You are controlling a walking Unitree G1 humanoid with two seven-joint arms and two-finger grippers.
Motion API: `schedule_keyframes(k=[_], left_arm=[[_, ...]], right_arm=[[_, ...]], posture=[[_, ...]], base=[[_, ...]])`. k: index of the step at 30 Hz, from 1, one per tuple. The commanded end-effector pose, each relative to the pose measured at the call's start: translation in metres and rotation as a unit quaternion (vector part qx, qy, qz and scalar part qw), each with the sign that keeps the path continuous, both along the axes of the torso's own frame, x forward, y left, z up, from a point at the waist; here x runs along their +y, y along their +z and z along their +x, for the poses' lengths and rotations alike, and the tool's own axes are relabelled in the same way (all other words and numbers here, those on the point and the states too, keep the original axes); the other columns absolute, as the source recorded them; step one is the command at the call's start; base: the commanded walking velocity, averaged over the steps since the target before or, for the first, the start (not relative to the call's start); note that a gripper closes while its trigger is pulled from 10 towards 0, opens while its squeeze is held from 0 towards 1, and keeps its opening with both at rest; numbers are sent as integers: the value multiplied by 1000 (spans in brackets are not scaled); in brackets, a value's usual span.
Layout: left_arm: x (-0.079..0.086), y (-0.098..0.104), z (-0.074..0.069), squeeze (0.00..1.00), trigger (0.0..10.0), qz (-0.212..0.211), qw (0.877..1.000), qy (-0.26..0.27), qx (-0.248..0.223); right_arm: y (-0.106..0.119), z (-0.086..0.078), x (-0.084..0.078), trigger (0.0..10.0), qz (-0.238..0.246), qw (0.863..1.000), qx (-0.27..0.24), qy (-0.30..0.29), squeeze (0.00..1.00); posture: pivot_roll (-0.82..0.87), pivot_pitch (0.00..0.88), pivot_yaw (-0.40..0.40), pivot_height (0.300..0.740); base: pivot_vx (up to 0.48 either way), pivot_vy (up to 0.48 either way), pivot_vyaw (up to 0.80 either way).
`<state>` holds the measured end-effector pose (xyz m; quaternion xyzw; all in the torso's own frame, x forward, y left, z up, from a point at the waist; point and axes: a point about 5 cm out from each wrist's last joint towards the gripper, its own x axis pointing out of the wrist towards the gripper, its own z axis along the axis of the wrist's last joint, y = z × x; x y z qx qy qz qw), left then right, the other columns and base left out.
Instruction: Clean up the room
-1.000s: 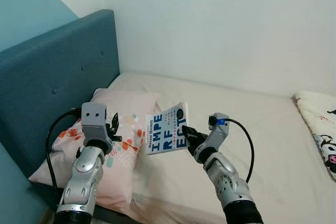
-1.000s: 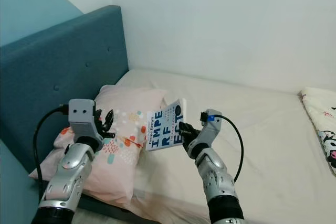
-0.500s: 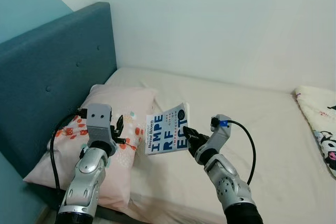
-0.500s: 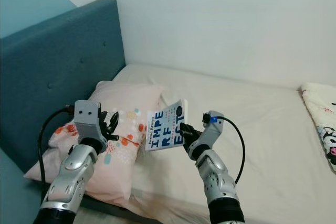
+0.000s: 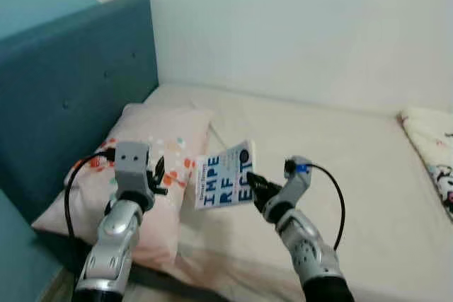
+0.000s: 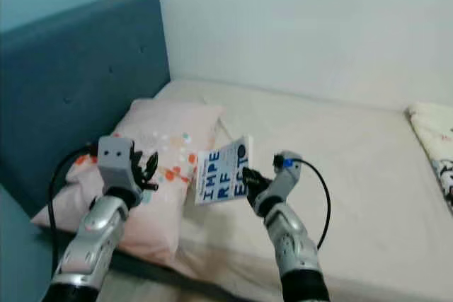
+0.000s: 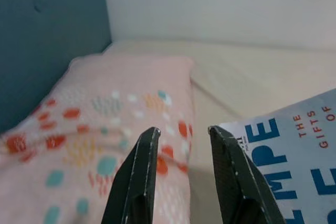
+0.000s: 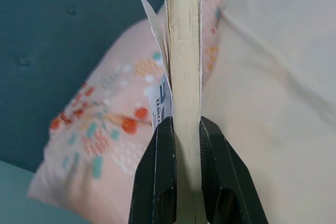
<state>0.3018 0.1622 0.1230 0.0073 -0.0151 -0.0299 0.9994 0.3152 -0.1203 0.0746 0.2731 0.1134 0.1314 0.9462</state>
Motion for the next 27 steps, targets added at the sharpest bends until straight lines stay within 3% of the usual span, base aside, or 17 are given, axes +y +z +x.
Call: schedule_keyframes(k=[1,27], left_arm=[[-1,-1,0,0,10000,11,1000,-9,7],[-6,0,1,0,10000,9,1000,-12,6]], right_arm=[[8,1,-3,10000,9,1000,-19,-8,0],[18,7,-9,10000,19,999,-33,-20,0]], posture=[[105,0,-61,606],[92,11,-68,601]], base=[[0,0,0],[0,0,0]])
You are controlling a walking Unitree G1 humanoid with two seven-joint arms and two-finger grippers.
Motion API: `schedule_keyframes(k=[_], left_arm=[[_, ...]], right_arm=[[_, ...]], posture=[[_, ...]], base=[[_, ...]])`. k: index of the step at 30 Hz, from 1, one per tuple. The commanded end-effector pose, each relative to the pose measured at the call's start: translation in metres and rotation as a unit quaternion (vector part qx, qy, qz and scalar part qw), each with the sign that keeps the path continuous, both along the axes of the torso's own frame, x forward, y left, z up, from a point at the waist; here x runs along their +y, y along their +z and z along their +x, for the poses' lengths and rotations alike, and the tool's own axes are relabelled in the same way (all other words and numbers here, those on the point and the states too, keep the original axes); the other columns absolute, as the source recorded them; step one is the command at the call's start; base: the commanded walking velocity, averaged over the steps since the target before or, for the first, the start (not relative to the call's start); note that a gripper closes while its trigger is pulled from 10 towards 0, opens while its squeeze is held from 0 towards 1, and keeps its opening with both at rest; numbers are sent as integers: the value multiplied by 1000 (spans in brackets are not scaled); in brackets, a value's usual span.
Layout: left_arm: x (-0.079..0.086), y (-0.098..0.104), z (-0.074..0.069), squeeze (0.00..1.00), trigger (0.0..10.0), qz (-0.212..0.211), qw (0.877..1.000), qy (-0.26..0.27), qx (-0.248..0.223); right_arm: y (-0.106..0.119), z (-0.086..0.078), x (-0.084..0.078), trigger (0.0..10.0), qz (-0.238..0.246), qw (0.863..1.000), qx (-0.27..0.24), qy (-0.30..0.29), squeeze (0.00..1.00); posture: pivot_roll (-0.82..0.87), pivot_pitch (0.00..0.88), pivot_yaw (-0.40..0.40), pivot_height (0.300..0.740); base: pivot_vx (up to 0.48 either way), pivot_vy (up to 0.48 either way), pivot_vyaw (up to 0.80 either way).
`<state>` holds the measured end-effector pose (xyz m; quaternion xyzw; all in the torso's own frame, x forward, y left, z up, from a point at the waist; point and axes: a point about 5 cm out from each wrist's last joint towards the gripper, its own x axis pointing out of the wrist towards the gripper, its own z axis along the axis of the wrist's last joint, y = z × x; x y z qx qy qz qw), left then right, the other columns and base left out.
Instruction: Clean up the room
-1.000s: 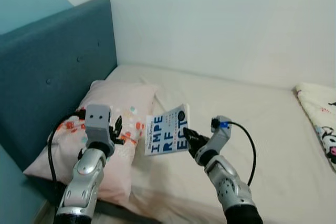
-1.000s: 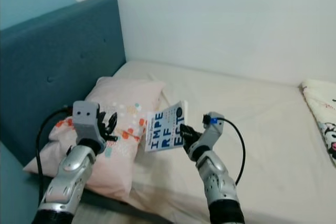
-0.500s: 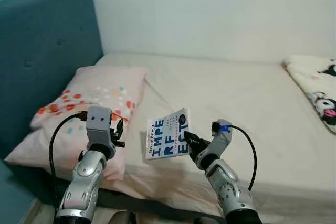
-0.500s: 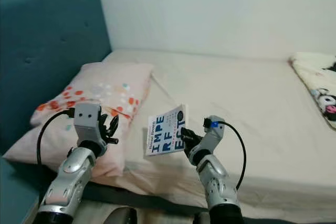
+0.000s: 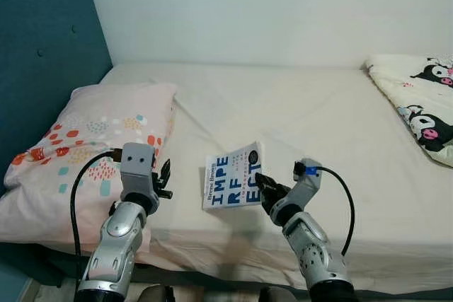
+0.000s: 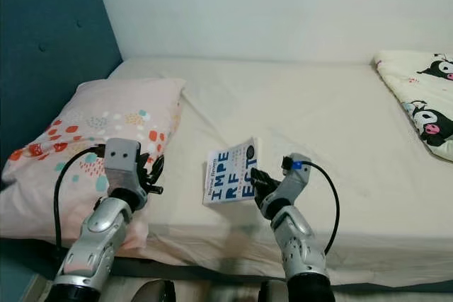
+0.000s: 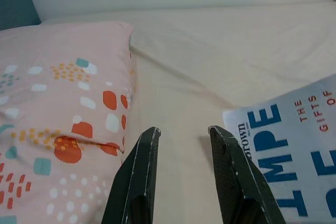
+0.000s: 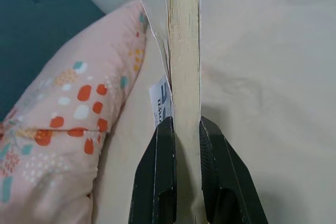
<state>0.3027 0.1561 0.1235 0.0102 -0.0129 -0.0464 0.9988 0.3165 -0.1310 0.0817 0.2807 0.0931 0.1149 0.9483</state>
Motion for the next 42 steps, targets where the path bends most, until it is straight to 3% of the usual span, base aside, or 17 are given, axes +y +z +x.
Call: schedule_keyframes(k=[1,8,13,21,23,26,33,35,39,42], left_arm=[[1,-1,0,0,10000,6,1000,5,4],[4,2,-2,0,10000,5,1000,9,-3],[5,8,-3,0,10000,-3,1000,-12,-18],[2,13,-12,0,10000,10,997,-76,-29],[6,17,-19,0,10000,15,994,-99,-34],[8,19,-27,0,10000,22,992,-119,-35],[5,21,-49,0,10000,27,980,-195,-23],[6,21,-63,0,10000,58,970,-235,-11],[15,18,-75,0,10000,101,964,-245,8],[20,18,-79,0,10000,109,964,-243,17]], right_arm=[[11,5,1,10000,11,1000,-20,2,0],[12,11,3,10000,12,999,-15,32,0],[10,16,2,10000,81,995,-3,63,0],[7,23,-1,10000,133,986,20,103,0],[7,28,-3,10000,173,979,29,101,0],[5,30,-4,10000,194,975,39,99,0],[-4,32,-1,10000,180,976,70,104,0],[-7,31,2,10000,170,975,81,121,0],[-10,30,6,10000,142,976,91,139,0],[-11,31,6,10000,136,976,94,138,0]], posture=[[92,11,-68,601],[87,23,-75,586],[86,29,-78,586],[104,56,-87,586],[121,75,-96,586],[136,92,-101,586],[177,144,-114,586],[205,175,-120,586],[227,199,-123,586],[235,209,-123,586]], base=[[0,0,0],[0,0,0],[0,0,0],[0,0,0],[0,0,0],[0,0,0],[0,0,0],[0,0,0],[0,0,0],[0,0,0]])
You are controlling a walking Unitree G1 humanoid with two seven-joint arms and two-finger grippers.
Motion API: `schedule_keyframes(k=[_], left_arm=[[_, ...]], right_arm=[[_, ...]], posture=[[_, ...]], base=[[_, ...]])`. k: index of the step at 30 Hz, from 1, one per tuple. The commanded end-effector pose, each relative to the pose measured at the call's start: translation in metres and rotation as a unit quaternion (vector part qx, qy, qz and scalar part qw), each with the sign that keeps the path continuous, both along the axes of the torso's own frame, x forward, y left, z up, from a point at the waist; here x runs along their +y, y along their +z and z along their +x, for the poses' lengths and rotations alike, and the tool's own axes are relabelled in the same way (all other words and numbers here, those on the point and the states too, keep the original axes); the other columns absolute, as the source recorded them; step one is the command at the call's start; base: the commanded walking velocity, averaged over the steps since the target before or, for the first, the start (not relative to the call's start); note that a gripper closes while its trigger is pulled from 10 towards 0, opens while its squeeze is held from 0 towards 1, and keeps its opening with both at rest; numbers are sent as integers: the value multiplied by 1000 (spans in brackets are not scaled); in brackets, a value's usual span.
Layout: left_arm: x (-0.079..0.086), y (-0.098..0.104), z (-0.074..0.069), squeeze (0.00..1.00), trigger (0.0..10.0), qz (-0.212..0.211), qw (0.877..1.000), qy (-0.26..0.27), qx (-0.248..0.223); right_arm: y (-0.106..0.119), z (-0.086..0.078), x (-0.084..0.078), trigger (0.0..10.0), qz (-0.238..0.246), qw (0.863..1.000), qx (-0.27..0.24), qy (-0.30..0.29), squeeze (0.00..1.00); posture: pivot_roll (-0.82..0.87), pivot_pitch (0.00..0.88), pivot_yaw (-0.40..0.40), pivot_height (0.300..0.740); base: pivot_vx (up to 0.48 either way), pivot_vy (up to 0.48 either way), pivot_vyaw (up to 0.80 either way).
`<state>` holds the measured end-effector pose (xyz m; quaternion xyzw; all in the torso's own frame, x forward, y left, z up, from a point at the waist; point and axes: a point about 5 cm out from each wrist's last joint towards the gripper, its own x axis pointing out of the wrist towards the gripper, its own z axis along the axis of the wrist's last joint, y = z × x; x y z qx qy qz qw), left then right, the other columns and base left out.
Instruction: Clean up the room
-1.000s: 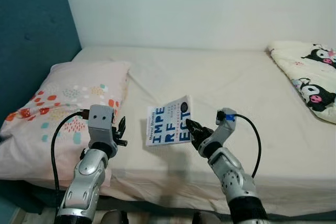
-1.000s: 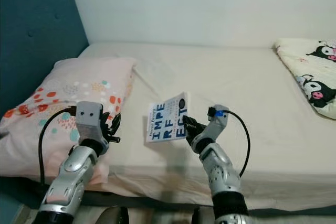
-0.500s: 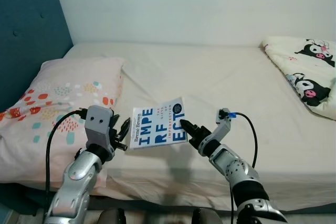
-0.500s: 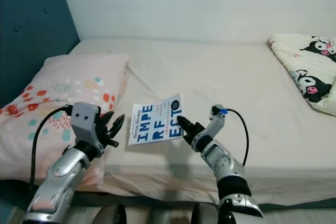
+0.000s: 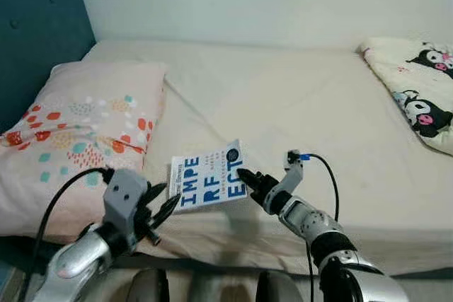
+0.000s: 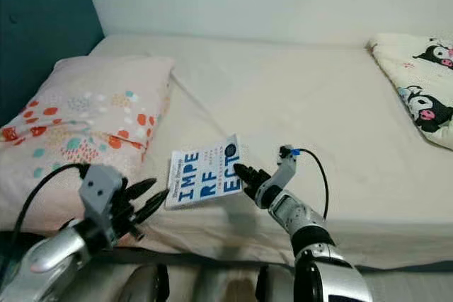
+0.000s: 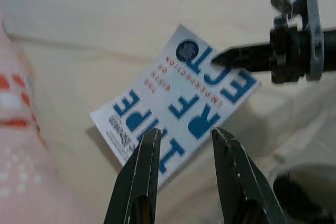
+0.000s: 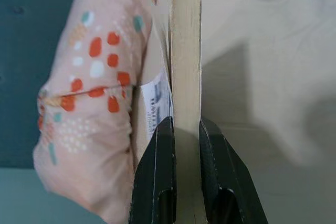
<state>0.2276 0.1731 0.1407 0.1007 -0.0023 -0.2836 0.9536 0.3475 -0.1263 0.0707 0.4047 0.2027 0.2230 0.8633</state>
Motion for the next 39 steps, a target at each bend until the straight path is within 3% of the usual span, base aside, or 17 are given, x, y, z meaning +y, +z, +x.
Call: schedule_keyframes(k=[1,14,37,38,39], left_arm=[[4,1,-5,0,10000,18,1000,-5,7],[6,6,-15,0,10000,33,999,-27,23],[8,8,-17,0,10000,35,998,-27,33],[7,9,-17,0,10000,33,999,-27,34],[6,9,-17,0,10000,32,999,-26,34]], right_arm=[[0,0,1,10000,-4,1000,-3,6,0],[-2,2,-1,10000,-18,1000,-6,-8,0],[2,7,-1,10000,-16,999,-9,-29,20],[3,7,-2,10000,-17,999,-9,-30,231],[3,7,-3,10000,-18,999,-8,-31,345]], posture=[[235,209,-123,586],[269,232,-112,586],[296,251,-97,586],[297,251,-97,586],[298,251,-96,586]], base=[[0,0,0],[0,0,0],[0,0,0],[0,0,0],[0,0,0]])
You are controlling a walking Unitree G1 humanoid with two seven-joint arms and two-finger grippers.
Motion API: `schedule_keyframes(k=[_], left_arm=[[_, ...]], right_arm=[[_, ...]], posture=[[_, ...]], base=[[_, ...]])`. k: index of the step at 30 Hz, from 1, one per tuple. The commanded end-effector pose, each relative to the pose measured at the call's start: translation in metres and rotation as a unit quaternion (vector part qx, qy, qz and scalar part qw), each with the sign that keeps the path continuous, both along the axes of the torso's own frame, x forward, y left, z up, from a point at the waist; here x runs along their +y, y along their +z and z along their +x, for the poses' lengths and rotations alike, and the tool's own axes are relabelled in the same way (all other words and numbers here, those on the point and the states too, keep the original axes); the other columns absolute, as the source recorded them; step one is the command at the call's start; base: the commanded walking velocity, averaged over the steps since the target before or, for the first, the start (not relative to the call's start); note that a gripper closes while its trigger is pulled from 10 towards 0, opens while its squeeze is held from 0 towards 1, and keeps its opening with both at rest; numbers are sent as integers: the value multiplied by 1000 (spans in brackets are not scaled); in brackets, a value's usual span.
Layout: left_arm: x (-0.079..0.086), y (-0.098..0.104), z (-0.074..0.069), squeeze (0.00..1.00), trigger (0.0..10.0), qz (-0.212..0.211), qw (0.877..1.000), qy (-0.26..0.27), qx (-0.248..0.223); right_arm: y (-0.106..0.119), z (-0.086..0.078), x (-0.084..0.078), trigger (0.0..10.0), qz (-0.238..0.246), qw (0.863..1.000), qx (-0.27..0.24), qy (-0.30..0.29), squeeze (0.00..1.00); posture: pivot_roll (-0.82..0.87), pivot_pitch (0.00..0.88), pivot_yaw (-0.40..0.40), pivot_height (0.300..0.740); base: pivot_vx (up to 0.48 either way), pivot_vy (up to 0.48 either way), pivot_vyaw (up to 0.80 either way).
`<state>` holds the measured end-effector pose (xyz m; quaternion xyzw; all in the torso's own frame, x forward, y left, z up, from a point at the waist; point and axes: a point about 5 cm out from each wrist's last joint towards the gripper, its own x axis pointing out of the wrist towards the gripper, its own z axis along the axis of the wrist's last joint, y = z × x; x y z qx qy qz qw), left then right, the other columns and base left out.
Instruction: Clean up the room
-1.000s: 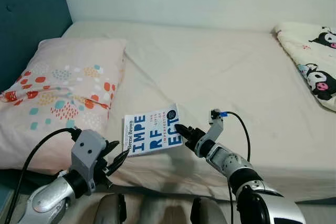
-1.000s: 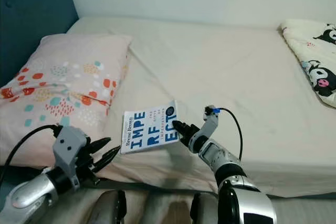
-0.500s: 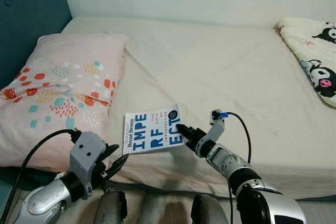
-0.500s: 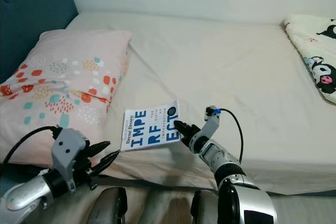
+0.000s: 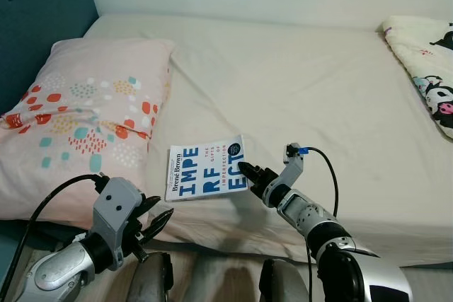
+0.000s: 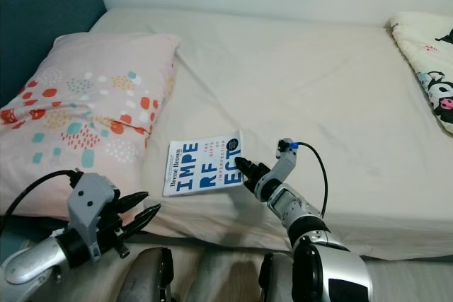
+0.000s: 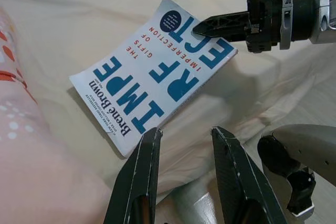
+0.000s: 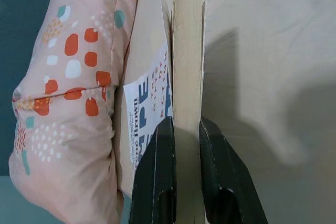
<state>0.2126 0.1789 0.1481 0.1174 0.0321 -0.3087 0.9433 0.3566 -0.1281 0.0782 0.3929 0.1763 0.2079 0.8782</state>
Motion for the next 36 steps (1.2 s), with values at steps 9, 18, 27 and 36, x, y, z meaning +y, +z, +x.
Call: schedule_keyframes(k=[9,18,27,36], left_arm=[[-1,2,-2,0,10000,-1,1000,-3,4],[-24,3,6,0,10000,-45,999,-25,-6],[-39,-7,22,0,10000,-71,997,-23,-6],[-30,-15,50,0,10000,-82,991,106,-14]], right_arm=[[-3,1,-6,10000,-17,999,15,-23,0],[-3,2,-30,10000,-28,995,16,-94,0],[-11,-7,-46,10000,-84,990,-22,-109,0],[7,-17,-28,10000,-194,964,-144,-114,0]], posture=[[286,244,-96,586],[212,151,-91,586],[140,70,-80,586],[101,41,-67,586]], base=[[0,0,0],[0,0,0],[0,0,0],[0,0,0]])
